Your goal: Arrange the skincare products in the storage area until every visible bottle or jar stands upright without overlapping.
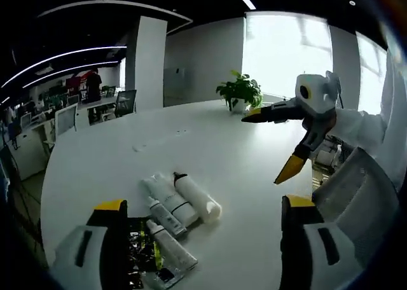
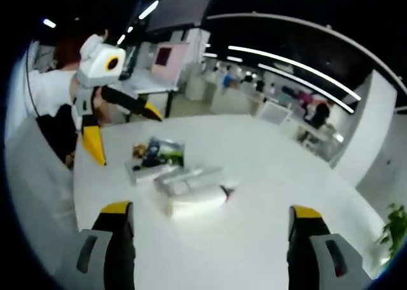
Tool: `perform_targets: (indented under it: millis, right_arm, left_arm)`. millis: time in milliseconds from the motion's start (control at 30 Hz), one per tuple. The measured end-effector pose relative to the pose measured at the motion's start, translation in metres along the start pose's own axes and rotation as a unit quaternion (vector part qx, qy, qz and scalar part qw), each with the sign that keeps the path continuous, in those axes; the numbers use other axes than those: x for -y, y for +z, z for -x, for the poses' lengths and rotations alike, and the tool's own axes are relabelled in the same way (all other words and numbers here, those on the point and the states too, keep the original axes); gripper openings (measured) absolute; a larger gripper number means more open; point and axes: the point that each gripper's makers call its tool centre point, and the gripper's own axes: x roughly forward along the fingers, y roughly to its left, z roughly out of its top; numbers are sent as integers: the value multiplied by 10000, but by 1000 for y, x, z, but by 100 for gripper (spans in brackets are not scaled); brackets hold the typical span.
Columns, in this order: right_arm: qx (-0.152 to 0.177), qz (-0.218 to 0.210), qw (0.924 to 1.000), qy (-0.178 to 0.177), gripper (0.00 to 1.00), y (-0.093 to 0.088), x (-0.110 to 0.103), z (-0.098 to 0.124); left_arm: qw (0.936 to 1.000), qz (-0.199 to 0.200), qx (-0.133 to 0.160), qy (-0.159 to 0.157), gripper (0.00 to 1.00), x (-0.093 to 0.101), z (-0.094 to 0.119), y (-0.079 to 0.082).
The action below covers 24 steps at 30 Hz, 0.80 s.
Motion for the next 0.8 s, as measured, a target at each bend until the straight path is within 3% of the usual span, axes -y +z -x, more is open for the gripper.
perform_targets:
  millis: [533,800]
  right_arm:
    - [-18,-307,9990,-313,99,-22,15,-17]
    - [8,-514,9974,-498,99,-28,20,-18]
  left_arm:
    - [9995,-8,-301,-74,91,-6,-26,-11]
    - [9990,-54,-432,-129,87,-2,-50,-11]
